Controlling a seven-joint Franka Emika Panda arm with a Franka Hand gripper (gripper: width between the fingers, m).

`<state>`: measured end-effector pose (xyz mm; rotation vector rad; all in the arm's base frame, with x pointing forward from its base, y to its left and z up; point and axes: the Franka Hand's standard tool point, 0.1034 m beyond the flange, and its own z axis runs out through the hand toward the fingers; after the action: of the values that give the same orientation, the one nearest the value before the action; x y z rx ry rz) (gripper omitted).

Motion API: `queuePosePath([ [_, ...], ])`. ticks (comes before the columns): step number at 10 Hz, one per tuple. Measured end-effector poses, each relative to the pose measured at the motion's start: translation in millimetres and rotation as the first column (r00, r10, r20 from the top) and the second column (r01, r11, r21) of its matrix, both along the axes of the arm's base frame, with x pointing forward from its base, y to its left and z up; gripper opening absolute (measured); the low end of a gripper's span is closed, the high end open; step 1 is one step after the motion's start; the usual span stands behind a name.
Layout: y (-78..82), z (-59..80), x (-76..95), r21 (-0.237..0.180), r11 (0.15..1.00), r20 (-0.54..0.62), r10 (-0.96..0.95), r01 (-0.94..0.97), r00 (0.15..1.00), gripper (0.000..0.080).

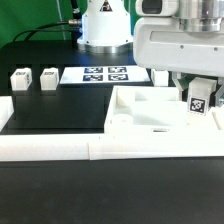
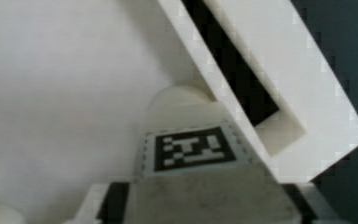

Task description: Assemble square table

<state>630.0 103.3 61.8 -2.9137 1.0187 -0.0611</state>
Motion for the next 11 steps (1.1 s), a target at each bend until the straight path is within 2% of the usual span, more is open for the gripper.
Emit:
queuePosePath([
  [1,-0.2,-0.1,0.0,0.0,1.0,0.0,0.002,-0.002,1.0,0.0304],
  [2,-0.2,-0.6,0.0,0.0,1.0,0.0,0.001,-0.001,1.0,0.0389],
  [3,-0.2,-0.7,0.0,0.0,1.0,0.0,0.001,-0.001,1.0,0.0539],
  [4,0.6,0.8,0.6,0.001,1.0,0.003,0.006,-0.006,1.0,0.0539],
  [5,4.6,9.6,2.8,0.006,1.0,0.015,0.021,-0.021,1.0,0.0625],
  [8,19.0,46.2,0.4,0.027,0.998,0.053,0.049,-0.051,0.997,0.0649],
  [9,19.5,50.1,-0.2,0.029,0.998,0.056,0.049,-0.051,0.997,0.0649],
  [11,19.0,47.5,-0.6,0.027,0.998,0.054,0.049,-0.05,0.997,0.0649],
])
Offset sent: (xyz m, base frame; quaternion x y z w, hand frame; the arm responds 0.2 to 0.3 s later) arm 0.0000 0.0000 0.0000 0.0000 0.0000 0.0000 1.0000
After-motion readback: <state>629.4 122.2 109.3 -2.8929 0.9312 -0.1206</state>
